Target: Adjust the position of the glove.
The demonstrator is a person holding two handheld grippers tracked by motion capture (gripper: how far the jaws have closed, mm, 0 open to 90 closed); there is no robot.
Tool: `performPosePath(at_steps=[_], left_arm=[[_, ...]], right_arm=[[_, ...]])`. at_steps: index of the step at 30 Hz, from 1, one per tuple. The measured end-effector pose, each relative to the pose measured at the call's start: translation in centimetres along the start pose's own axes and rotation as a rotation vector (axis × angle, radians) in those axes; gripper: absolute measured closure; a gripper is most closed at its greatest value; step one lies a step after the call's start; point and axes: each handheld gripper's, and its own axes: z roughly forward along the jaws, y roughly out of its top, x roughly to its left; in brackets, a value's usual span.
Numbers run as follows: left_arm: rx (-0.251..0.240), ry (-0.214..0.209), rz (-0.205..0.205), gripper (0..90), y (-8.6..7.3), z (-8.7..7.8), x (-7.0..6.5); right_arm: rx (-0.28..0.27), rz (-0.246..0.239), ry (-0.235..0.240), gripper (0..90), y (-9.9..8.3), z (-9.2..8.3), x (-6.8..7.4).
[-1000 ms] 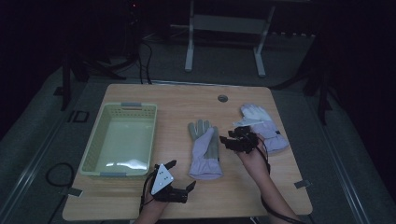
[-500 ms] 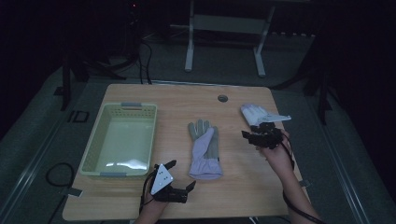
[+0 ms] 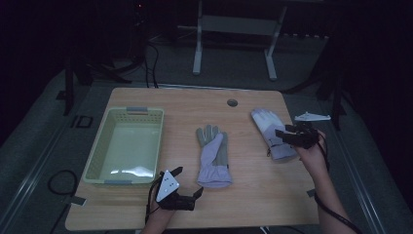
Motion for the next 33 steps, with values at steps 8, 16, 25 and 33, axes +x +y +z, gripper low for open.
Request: performPosePath(at_steps=[8,16,25,33], left_arm=[[-0.01,0.005,0.023,0.0,-0.1,-0.1,-0.3],[-0.01,0.005,0.027,0.0,-0.1,-0.1,-0.3],[-0.008,0.004,0.03,0.0,-0.1,-0.1,-0.4],[-0.012,0.002,0.033,0.0,-0.1,-0.1,-0.4]], right_arm=[[-0.002,-0.007,0.027,43.3,0.6,1.0,-2.2],[0.037,0.0,0.0,39.4,1.4,2.4,-4.0],[0.106,0.022,0.031,41.0,1.0,5.5,-5.2],[0.192,0.02,0.042,46.5,-1.3,8.6,-5.8]])
